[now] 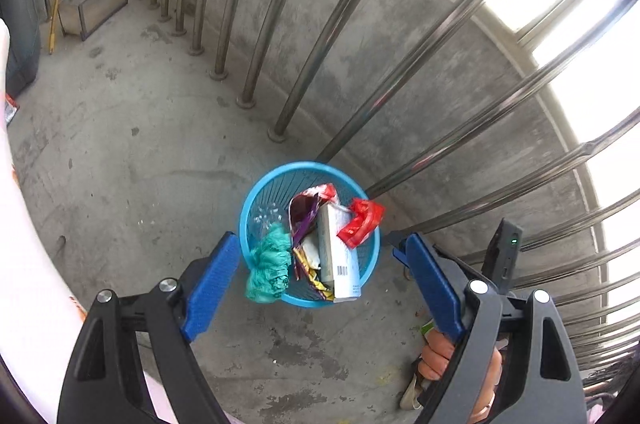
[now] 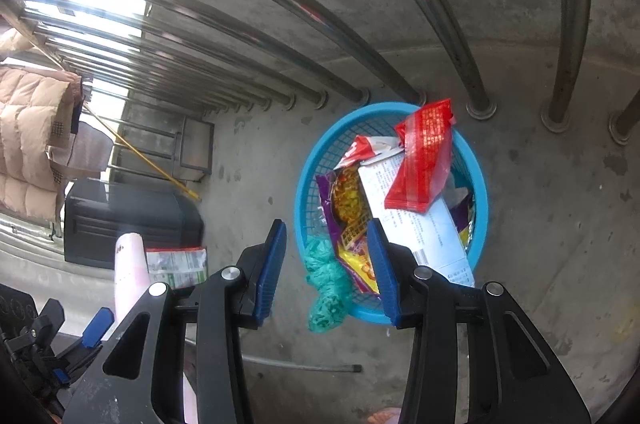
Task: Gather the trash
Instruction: 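Open both grippers over the wastebasket to drop the bag and wrapper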
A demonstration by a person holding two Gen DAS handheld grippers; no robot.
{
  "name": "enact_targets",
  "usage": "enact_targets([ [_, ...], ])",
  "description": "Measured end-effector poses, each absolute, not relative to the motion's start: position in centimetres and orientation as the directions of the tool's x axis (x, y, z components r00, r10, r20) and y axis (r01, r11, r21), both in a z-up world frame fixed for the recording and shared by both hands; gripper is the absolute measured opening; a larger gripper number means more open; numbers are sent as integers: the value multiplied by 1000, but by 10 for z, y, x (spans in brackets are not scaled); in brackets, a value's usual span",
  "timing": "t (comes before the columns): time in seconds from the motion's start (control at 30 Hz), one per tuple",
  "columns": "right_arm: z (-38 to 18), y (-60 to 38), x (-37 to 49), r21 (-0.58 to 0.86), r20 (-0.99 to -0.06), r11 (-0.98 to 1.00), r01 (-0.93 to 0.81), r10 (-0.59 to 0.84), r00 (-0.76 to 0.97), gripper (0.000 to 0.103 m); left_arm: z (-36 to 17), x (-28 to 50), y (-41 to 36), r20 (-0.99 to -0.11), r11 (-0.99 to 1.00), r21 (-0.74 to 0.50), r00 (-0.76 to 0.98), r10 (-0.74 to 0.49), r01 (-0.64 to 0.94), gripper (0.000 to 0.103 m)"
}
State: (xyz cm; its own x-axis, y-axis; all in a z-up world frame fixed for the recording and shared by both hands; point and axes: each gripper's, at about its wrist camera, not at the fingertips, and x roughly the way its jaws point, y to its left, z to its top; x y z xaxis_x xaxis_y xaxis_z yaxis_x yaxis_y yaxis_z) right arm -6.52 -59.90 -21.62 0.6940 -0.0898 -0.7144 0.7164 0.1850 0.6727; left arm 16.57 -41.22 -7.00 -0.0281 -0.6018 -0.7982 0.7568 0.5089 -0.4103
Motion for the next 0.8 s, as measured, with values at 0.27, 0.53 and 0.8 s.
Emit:
enact_targets([
  [0.27,-212,-601,-102,698,-680,84,711,-232,695,42,-6,165,-332,-727,508,-374,95,-680,776,83],
  [0.53,-182,-573,-92,632,-709,157,759,-278,648,42,34,153,-229,-667,612,-315,290,-686,725,86],
  [0.8,-59,-482,-27,480,-584,588,651,-340,737,72,60,125,-123,-593,791,-248,559,-580,559,97],
])
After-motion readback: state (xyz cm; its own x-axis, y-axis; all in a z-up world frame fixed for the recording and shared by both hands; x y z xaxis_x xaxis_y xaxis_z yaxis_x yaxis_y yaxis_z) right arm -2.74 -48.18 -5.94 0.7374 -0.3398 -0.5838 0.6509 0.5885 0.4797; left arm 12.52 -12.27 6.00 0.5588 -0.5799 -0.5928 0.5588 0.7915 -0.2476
